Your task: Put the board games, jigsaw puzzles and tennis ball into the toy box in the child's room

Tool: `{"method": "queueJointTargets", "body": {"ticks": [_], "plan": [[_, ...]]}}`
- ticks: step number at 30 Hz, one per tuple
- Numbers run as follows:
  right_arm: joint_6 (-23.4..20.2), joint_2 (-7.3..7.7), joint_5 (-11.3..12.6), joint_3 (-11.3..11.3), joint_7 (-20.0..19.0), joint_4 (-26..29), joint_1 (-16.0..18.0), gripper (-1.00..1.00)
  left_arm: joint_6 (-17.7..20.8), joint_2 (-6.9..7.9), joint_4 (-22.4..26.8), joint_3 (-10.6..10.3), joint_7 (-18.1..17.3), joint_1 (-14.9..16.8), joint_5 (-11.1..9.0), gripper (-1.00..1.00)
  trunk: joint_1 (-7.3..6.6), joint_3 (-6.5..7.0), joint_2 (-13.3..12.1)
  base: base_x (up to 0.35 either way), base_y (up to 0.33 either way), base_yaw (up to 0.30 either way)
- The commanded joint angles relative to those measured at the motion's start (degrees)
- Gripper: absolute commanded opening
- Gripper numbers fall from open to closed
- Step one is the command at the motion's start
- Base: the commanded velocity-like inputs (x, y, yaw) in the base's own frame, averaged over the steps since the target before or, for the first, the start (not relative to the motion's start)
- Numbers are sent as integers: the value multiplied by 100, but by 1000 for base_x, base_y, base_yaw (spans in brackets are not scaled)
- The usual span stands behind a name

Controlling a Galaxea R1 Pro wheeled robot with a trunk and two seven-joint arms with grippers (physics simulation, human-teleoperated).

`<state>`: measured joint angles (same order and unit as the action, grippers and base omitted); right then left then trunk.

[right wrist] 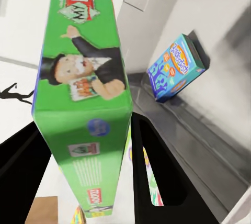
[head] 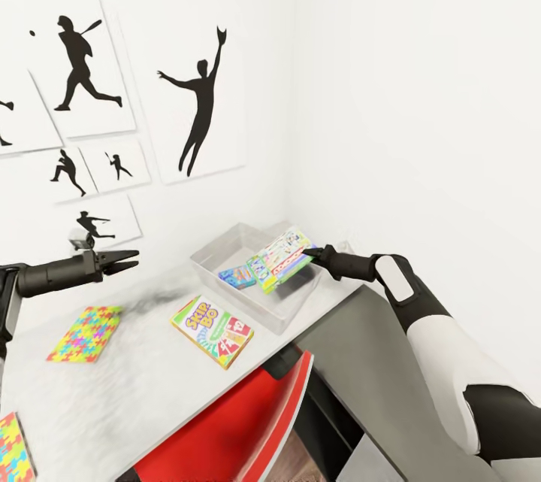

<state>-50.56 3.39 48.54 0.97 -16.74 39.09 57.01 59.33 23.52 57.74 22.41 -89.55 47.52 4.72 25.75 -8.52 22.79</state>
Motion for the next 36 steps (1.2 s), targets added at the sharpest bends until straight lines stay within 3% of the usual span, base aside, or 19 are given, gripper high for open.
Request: {"method": "queueJointTargets", "body": {"ticks": [1, 5, 11, 16, 19, 36], "plan": [[-11, 4, -22, 9, -37, 1, 11, -100, 59, -5, -14, 8, -45, 21, 114, 100, 3, -22, 13, 0, 0, 0], [-14, 3, -23, 10, -39, 3, 19, -100, 61, -40, -40, 3, -45, 44, 223, 100, 3, -59, 13, 0, 0, 0], [-55, 30, -80, 41, -32, 2, 173, -100, 61, -57, -36, -7, -45, 51, 223, 100, 3, -115, 13, 0, 0, 0], [-91, 7, -666, 317, -58, -5, 487, -100, 67, -37, -35, -9, -45, 81, 199, 100, 3, -162, 13, 0, 0, 0], [-108, 1, -801, 362, -82, -6, 551, -100, 67, -18, -35, -2, -45, 117, 197, 100, 3, -190, 13, 0, 0, 0], [-431, -4, -869, 411, -110, -7, 574, -100, 67, -23, -29, 9, -45, 135, 197, 100, 3, -349, 13, 0, 0, 0]]}}
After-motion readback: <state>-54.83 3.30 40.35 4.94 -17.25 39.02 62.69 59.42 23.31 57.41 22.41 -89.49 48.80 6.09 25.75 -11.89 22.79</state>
